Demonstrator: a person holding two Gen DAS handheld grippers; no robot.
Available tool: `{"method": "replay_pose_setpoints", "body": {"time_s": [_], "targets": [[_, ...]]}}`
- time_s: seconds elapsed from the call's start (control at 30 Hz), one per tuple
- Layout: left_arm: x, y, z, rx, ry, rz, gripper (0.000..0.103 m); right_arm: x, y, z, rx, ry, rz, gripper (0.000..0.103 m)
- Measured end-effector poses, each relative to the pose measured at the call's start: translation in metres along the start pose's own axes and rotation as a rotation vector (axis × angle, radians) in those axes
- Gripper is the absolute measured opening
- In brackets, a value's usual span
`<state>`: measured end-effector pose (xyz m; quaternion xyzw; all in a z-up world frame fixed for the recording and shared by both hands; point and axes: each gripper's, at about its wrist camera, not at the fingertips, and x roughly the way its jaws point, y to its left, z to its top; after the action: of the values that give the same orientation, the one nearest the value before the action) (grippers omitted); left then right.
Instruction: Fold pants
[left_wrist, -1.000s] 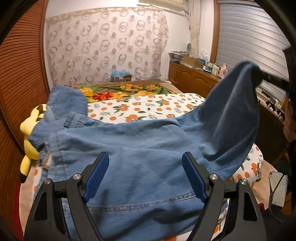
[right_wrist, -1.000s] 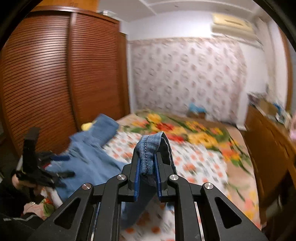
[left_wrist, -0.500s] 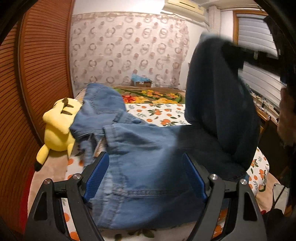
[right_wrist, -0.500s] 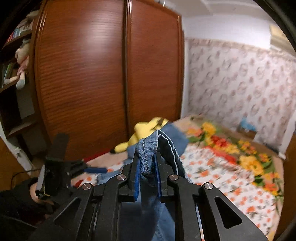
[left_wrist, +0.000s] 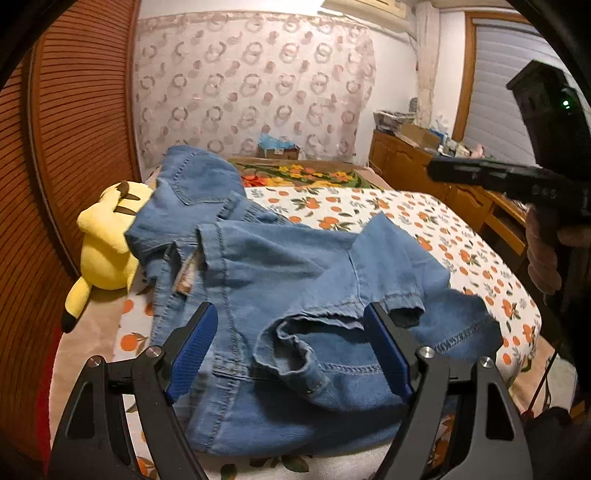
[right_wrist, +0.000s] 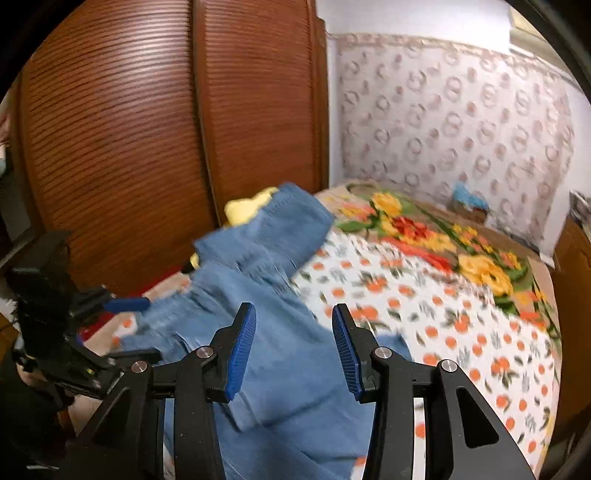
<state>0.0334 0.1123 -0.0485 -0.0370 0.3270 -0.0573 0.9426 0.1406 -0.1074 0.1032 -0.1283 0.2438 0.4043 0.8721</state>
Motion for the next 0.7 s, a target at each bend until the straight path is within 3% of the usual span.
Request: {"method": "replay_pose_setpoints", "body": {"time_s": [0.23,0.37,0.7], "targets": [[0.008,-0.001,-0.016,0.023,0.049,0.021,0.077,0.018,0.018,-0.033,0.056,0.109,0.033,0.051],[0.009,0.005,-0.025,0.008,0.065,0.018,0.059,0.036,0.033,-0.044,0.077,0.167,0.047,0.052],[0.009,-0.005,-0.033,0.045,0.057,-0.001,0.037,0.051,0.059,-0.043,0.12,0.251,0.1,0.051]]}}
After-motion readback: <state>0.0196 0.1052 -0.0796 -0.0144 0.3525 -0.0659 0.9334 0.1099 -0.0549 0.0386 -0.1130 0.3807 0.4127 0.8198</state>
